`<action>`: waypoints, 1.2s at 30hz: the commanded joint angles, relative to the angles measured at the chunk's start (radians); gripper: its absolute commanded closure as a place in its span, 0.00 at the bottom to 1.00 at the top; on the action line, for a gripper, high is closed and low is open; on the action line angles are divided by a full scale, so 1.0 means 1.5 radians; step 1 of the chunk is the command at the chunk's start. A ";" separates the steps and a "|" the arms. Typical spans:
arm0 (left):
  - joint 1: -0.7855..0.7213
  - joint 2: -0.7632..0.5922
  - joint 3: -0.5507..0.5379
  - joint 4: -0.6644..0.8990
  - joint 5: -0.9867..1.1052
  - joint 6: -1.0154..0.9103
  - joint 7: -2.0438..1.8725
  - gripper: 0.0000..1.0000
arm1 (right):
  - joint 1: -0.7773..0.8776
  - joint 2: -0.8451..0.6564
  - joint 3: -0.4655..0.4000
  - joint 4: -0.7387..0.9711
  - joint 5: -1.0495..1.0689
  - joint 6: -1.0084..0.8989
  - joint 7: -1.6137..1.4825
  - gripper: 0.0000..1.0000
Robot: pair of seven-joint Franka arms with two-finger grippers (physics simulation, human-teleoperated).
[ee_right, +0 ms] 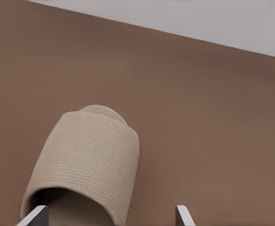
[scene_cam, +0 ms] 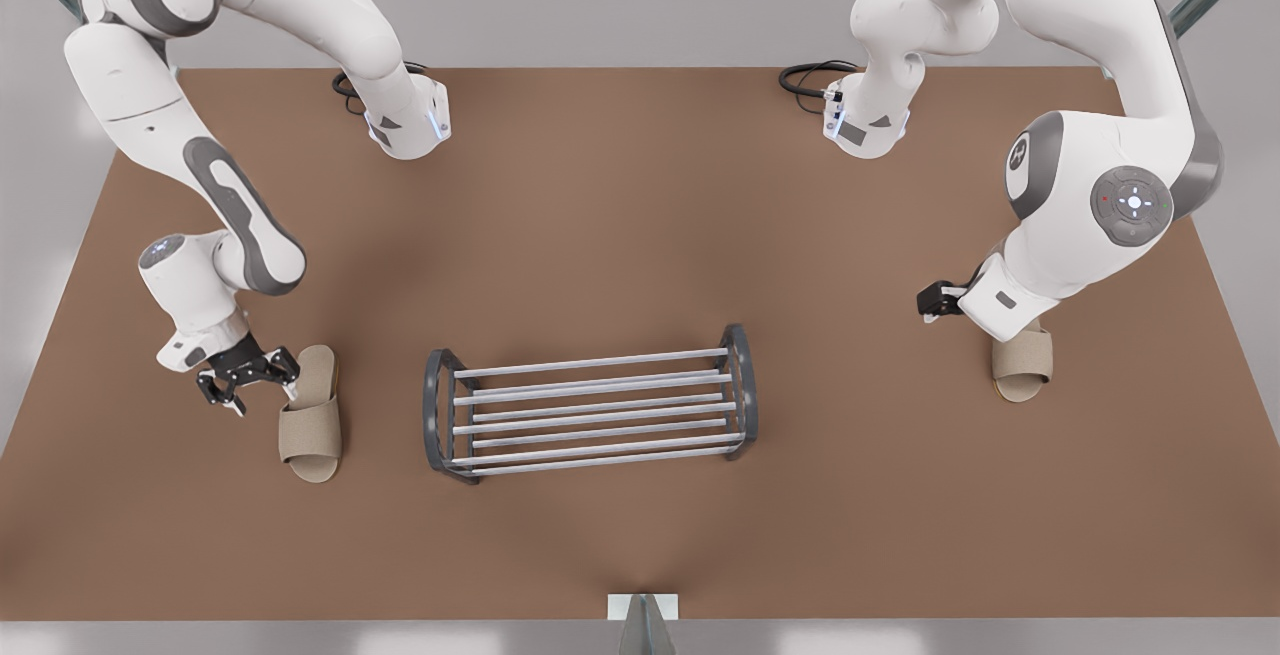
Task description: Place the right shoe on the shoe rack with the right arm, and place the left shoe on the shoe rack with the left arm
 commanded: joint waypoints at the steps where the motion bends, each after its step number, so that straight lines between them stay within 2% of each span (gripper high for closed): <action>1: 0.000 -0.001 0.000 0.000 0.001 0.000 0.011 0.00 | 0.000 0.014 0.000 0.005 0.000 0.008 -0.067 0.00; 26: -0.006 -0.001 0.000 -0.001 0.001 -0.001 0.010 0.00 | 0.022 0.121 -0.002 0.065 -0.059 0.060 -0.064 0.00; 29: -0.006 -0.001 0.000 -0.001 0.001 -0.001 0.011 0.00 | 0.022 0.124 -0.002 0.067 -0.059 0.060 -0.063 0.18; 32: -0.006 -0.001 0.000 -0.001 0.001 -0.001 0.011 0.00 | 0.022 0.125 -0.002 0.069 -0.059 0.060 -0.064 0.48; 33: -0.006 -0.001 0.000 -0.001 0.001 -0.001 0.011 0.00 | 0.022 0.125 -0.002 0.069 -0.059 0.060 -0.064 0.53; 36: -0.009 -0.001 0.000 -0.001 0.001 -0.001 0.010 0.00 | 0.023 0.125 -0.001 0.069 -0.059 0.060 -0.063 0.53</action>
